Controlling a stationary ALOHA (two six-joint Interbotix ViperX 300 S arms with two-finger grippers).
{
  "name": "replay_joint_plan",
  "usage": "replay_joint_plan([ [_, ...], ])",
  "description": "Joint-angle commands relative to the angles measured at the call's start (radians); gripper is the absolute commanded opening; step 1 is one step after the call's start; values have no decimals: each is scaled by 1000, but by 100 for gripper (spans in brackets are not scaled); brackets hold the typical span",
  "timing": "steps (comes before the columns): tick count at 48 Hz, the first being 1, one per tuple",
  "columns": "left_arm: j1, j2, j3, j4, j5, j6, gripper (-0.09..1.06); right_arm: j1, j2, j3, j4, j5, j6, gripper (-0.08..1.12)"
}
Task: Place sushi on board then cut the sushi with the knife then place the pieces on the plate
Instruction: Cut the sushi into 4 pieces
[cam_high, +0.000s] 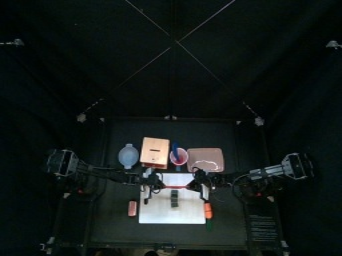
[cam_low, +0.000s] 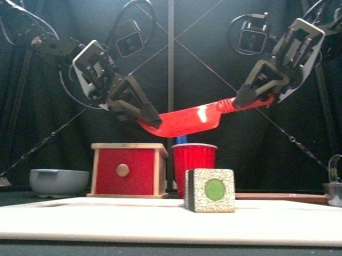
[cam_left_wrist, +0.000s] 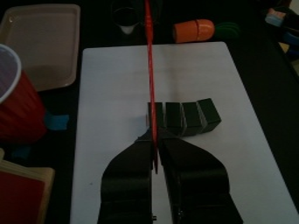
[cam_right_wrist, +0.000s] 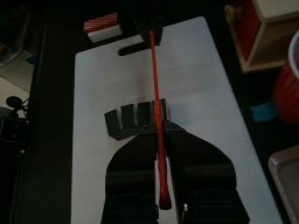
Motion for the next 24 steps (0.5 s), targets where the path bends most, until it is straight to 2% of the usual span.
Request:
replay_joint_plan([
  [1,-9,-6,-17,0,-6,0,38,31,15,-31,21,-2,3,35],
  [11,-34,20,-20,-17,-6,-3,38,64,80,-51,63,29,3,35],
  [17,-35,48,-23,-35,-6,-2,38,63,115,-58,67,54,3,35],
  [24,-34,69,-35,-37,-6,-2,38,58,138,-66,67,61,3,35],
])
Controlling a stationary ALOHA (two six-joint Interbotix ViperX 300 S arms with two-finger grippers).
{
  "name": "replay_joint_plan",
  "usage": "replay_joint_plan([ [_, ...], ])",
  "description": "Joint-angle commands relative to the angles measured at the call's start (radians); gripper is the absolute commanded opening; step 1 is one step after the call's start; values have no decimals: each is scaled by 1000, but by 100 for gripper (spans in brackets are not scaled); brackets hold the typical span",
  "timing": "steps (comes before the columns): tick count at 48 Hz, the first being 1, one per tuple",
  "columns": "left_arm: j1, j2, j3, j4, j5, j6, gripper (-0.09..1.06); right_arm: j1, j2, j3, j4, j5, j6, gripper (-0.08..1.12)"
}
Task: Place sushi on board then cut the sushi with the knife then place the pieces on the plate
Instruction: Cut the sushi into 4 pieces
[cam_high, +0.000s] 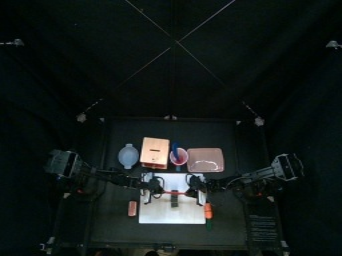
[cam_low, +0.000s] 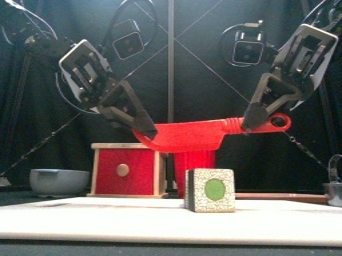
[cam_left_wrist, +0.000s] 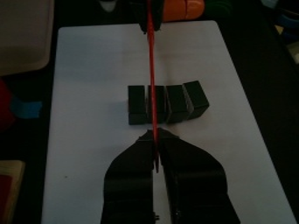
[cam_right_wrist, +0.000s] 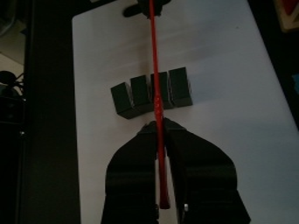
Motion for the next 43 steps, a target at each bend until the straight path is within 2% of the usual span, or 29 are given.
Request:
replay_joint_plan([
  [1,6,3,-34,-3,-8,2,38,3,-3,-23,5,8,2,35],
  [27,14,46,-57,-5,-8,2,38,-25,0,-9,5,46,2,35],
  [43,17,64,-83,8,-8,6,38,-43,0,-8,-6,46,0,35],
])
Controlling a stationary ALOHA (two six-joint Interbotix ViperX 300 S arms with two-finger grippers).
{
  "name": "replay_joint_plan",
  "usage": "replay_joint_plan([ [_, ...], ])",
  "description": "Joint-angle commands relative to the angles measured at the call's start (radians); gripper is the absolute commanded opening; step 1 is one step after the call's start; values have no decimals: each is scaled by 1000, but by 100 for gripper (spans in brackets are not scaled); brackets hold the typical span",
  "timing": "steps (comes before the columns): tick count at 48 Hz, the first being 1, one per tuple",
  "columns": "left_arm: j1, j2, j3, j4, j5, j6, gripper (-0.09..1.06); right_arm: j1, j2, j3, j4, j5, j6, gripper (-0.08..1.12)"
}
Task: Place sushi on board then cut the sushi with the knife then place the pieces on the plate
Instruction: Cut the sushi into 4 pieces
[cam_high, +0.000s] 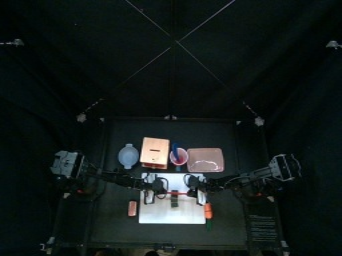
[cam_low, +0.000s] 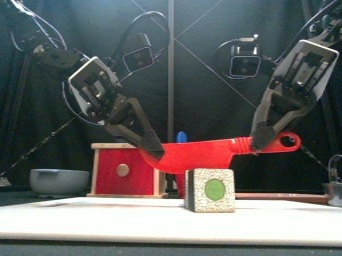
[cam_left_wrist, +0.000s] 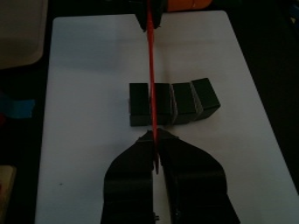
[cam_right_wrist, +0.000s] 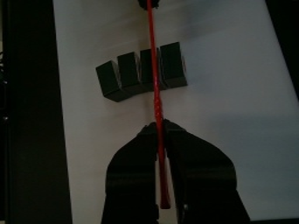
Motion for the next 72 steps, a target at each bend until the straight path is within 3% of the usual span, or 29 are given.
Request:
replay_joint_plan([
  [1,12,-8,-35,5,-8,2,38,-6,-14,-8,-2,-5,2,35],
  [14,12,-18,-35,11,-8,2,38,-8,-21,-17,-5,-5,-2,35],
  [26,12,-31,-37,35,-8,2,38,-11,-38,-18,-18,2,0,35],
  [72,18,-21,-35,41,-8,0,38,-31,-29,-9,-15,15,2,35],
])
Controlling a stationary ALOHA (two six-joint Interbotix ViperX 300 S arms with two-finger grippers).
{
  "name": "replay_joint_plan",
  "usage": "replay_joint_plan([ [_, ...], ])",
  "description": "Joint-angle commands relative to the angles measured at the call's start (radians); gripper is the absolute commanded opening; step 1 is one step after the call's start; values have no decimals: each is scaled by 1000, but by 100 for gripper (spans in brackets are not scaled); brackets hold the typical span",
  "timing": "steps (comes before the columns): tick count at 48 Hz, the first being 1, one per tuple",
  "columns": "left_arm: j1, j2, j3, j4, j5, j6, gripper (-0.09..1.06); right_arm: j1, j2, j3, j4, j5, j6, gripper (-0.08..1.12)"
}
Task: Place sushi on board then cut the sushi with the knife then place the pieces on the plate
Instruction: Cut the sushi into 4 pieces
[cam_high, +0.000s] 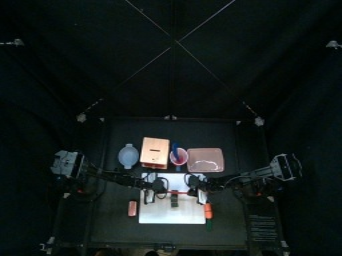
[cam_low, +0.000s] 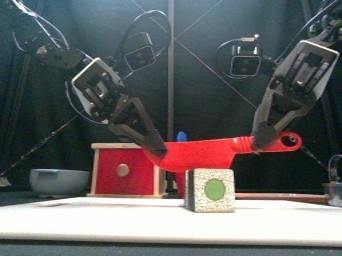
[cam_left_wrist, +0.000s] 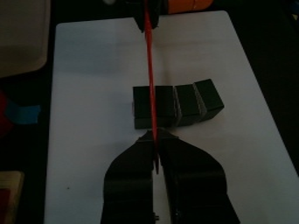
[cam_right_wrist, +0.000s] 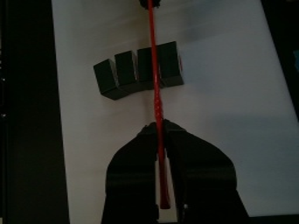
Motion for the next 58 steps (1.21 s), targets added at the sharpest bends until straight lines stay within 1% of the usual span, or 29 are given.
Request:
replay_joint_plan([
  [1,6,-18,-34,0,-8,2,38,-2,-15,-12,5,-5,2,35],
  [40,3,-15,-29,-3,-8,0,38,9,0,-14,21,-5,2,35],
  [58,3,2,-29,-6,-8,0,38,9,12,-11,21,-5,2,35],
])
